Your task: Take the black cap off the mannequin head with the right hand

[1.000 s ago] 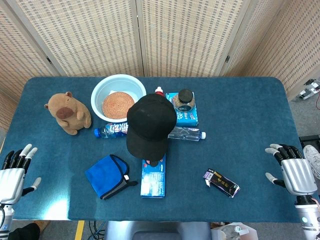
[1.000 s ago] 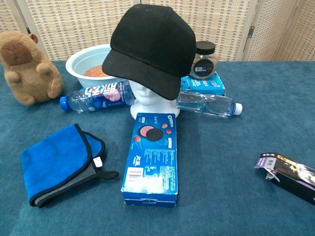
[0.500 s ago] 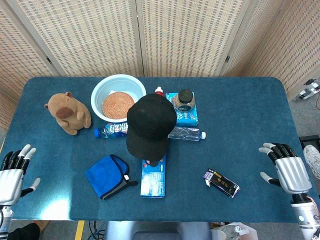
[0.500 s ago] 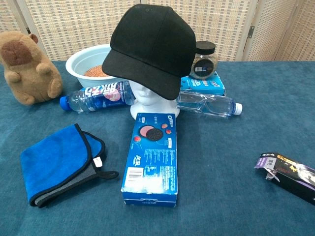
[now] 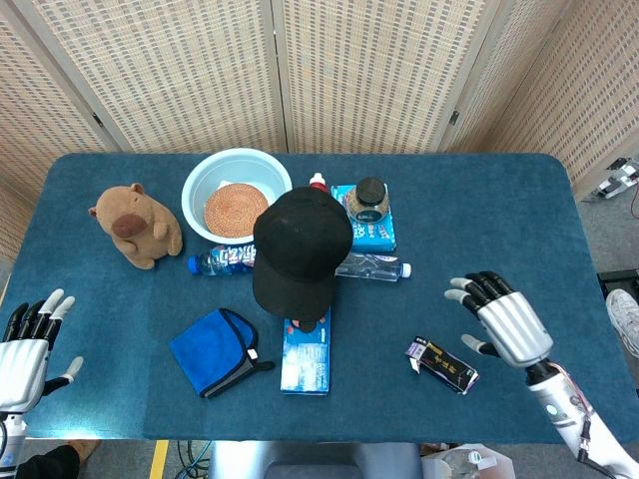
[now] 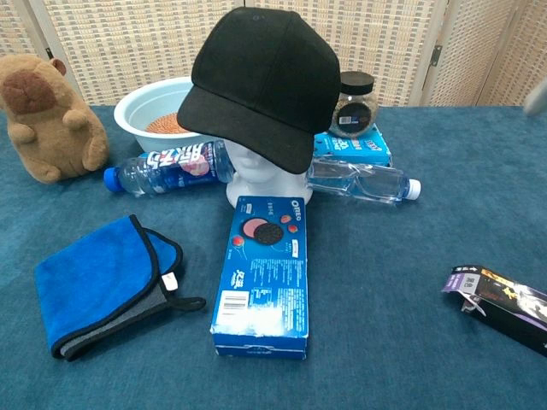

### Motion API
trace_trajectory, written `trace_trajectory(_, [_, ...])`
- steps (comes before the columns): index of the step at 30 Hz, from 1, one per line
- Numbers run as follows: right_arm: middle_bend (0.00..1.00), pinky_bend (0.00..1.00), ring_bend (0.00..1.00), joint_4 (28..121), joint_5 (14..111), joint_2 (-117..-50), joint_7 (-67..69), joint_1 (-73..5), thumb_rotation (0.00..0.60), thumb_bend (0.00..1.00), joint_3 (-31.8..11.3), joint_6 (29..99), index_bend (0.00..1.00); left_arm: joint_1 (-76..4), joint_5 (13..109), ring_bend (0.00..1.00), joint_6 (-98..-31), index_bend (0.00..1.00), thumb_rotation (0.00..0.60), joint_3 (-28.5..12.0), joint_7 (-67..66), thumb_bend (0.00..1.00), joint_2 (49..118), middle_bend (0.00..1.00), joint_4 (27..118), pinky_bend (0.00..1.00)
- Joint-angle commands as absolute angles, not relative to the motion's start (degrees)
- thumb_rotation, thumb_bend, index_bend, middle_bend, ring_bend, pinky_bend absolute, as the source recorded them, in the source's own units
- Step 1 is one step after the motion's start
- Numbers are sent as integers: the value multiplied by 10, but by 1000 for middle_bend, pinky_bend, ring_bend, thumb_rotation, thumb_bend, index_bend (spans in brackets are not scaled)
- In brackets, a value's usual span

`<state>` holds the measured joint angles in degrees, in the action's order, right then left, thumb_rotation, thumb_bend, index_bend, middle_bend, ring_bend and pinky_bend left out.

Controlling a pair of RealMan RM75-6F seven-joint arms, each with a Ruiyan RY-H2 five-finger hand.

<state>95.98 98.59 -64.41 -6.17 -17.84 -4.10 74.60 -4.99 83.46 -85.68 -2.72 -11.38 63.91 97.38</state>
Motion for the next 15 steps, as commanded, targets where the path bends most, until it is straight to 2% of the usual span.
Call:
trace_trajectory(1, [247,208,180,960,1009,-669,-66,-217,600,0,-51,715,312,-48,837,59,-860,100,600,-26,-115,240,637,41,977,0])
trace_trajectory(8, [247,208,180,939,1038,-734,-80,-285,600,0,-66,674,312,-43,838,60,-866,100,600,-25,-121,240,632,41,986,0])
trace_trajectory(15, [242,192,161,892,1049,-806,-98,-323,600,0,-76,675,312,-41,838,61,-867,99,600,-24,-121,240,629,41,991,0])
